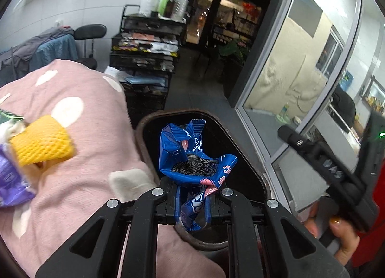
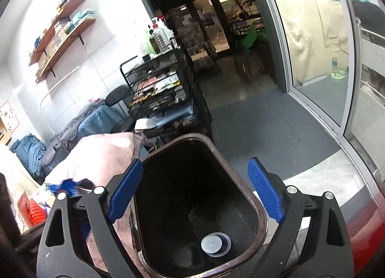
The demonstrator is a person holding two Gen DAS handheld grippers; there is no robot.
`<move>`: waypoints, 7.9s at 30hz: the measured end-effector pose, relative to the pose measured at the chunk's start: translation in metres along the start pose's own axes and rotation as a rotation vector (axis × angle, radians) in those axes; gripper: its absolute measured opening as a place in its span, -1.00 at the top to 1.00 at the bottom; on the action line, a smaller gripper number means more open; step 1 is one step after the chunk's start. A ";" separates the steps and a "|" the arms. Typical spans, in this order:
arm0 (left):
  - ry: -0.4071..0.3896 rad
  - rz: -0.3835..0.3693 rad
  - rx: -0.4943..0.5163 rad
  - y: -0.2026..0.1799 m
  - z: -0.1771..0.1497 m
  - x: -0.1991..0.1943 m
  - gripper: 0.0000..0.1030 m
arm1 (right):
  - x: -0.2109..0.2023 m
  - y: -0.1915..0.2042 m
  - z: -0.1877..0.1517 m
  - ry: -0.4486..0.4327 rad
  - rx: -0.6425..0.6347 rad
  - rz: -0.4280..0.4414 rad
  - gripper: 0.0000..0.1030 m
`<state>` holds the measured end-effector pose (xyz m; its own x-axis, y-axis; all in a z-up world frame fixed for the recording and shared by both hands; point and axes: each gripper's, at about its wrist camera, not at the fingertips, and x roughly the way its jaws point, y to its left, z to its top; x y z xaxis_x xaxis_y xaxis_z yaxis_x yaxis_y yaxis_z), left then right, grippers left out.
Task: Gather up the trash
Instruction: 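Lower the Oreo wrapper into the bin and open the left tool, then grasp the crumpled tissue with the left tool while the right tool grasps the pink snack bag, then carry the pink snack bag with the right tool into the bin and release, then lower the crumpled tissue into the bin and open the left tool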
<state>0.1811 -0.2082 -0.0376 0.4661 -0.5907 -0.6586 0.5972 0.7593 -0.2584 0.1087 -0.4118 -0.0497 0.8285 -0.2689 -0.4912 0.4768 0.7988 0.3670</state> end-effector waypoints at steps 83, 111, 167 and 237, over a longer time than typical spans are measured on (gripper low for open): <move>-0.315 0.490 -0.272 0.220 -0.080 -0.190 -0.34 | -0.016 0.237 -0.107 0.255 -0.507 0.571 -0.89; -0.341 0.571 -0.423 0.265 -0.098 -0.213 0.81 | 0.013 0.379 -0.144 0.354 -0.632 0.741 0.13; -0.346 0.070 -0.054 0.060 -0.042 -0.123 0.81 | 0.022 0.081 -0.024 0.119 -0.299 0.192 0.91; 0.082 -0.004 0.085 -0.011 -0.001 0.048 -0.76 | 0.000 -0.009 0.015 -0.022 -0.038 -0.019 -0.89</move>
<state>0.1964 -0.2442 -0.0674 0.4109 -0.5668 -0.7141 0.6539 0.7290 -0.2023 0.1089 -0.4273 -0.0411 0.8258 -0.2962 -0.4800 0.4816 0.8132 0.3267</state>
